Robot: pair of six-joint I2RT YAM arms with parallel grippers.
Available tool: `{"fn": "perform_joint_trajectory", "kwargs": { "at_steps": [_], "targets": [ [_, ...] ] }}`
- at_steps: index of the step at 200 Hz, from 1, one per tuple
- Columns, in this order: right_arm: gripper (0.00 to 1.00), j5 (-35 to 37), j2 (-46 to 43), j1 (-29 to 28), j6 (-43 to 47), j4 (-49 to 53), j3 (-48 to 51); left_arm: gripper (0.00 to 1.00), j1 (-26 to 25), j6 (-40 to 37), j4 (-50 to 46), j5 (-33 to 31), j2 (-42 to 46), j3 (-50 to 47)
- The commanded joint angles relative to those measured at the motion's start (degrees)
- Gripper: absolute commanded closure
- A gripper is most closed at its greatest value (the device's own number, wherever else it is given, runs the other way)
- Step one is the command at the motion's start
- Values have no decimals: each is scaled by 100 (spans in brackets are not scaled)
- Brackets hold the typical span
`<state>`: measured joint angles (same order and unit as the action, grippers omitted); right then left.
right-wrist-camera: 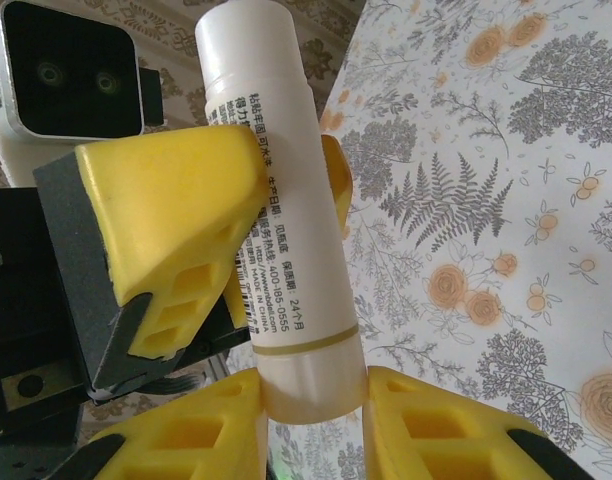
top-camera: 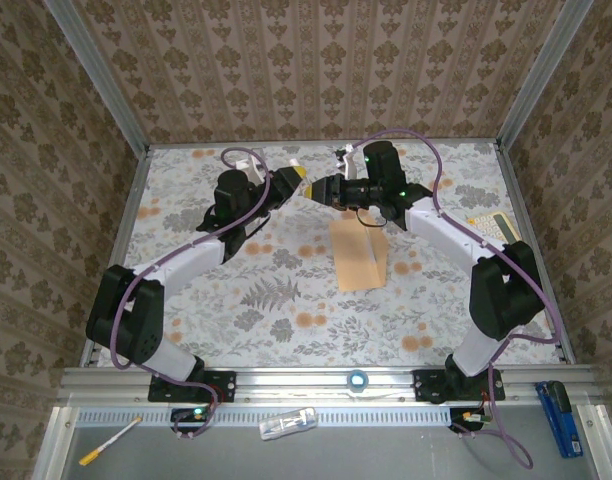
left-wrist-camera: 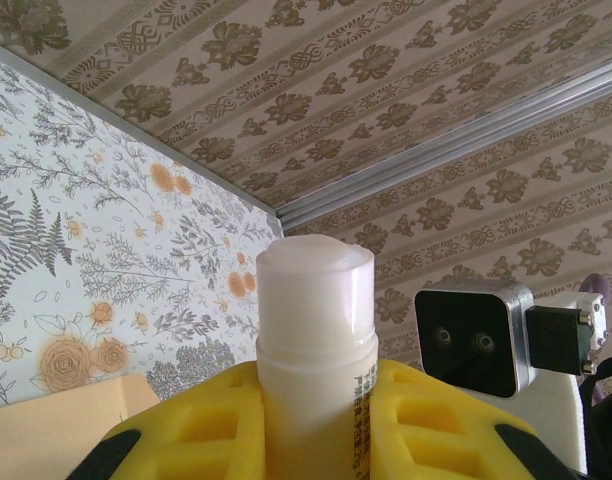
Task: Place the letter into the envelope and seal it
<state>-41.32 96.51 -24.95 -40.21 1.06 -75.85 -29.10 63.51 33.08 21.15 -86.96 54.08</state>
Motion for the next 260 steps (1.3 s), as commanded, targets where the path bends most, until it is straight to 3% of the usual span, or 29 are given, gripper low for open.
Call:
{"fn": "perform_joint_trajectory", "kwargs": {
  "at_steps": [1, 35, 99, 166, 198, 218, 260],
  "targets": [
    [73, -548, 22, -66, -272, -631, 79, 100, -34, 117, 284, 177, -50, 146],
    [73, -1036, 17, 66, -1024, -1685, 293, 100, -17, 62, 439, 414, 3, 133],
    [71, -2029, 127, 175, -2436, -3593, 330, 100, 1, 82, 1295, 1415, 32, 292],
    [68, -1539, 848, 315, -5530, -7650, 356, 100, -30, 645, 2632, 1948, -137, 356],
    [68, -1593, 904, 288, -5405, -7470, 232, 100, -34, 610, 2628, 2005, -89, 379],
    [68, -1694, 726, 282, -4799, -6637, 231, 100, -8, 576, 2584, 1992, -45, 329],
    [64, -1524, -240, 236, -947, -1235, -242, 100, 154, 372, 2211, 1938, 120, 250]
  ]
}}
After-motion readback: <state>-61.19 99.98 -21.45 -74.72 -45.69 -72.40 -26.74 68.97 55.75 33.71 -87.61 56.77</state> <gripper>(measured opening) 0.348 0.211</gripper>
